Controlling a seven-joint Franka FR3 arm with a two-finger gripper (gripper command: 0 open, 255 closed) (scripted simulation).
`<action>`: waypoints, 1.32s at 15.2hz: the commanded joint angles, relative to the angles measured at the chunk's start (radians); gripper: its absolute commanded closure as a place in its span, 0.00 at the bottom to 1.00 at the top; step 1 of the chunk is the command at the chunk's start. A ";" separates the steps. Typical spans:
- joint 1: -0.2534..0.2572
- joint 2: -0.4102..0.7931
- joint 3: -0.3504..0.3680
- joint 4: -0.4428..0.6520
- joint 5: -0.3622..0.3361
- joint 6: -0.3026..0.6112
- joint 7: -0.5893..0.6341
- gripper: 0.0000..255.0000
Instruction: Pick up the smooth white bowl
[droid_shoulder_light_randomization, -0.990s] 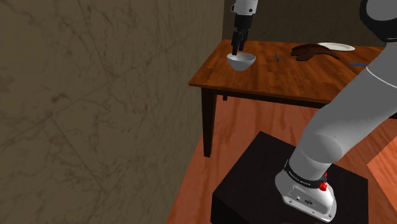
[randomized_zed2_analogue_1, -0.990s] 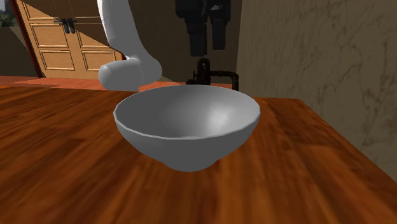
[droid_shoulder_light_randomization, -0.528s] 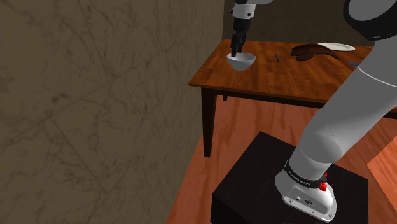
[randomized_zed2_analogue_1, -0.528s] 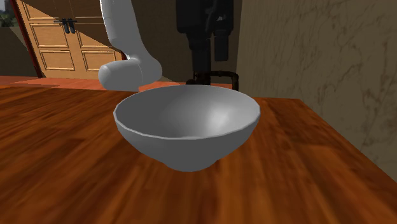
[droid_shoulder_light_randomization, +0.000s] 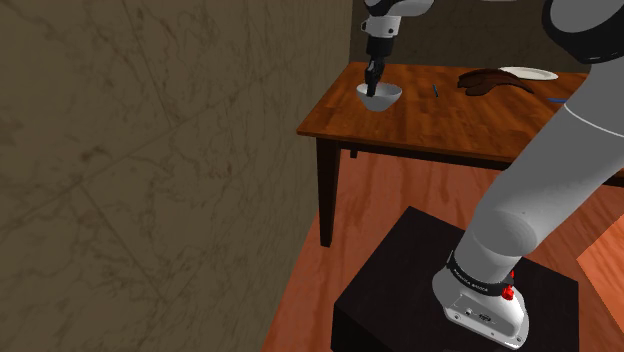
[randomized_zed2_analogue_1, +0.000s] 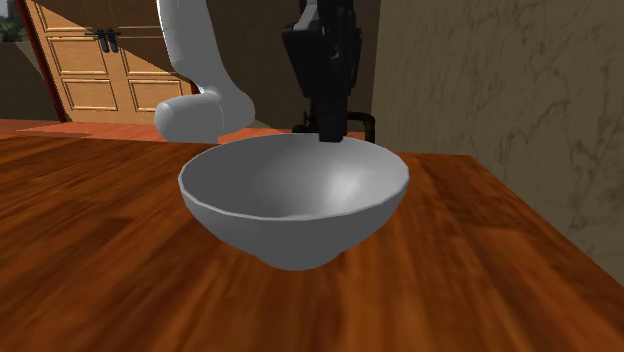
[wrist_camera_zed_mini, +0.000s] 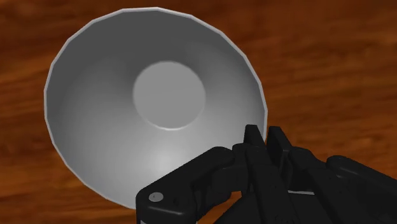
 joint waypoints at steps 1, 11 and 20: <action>0.000 0.000 0.000 -0.001 0.000 0.000 0.000 1.00; 0.002 0.008 0.001 0.075 0.003 -0.067 0.001 1.00; 0.003 0.035 -0.001 0.226 0.012 -0.192 -0.001 1.00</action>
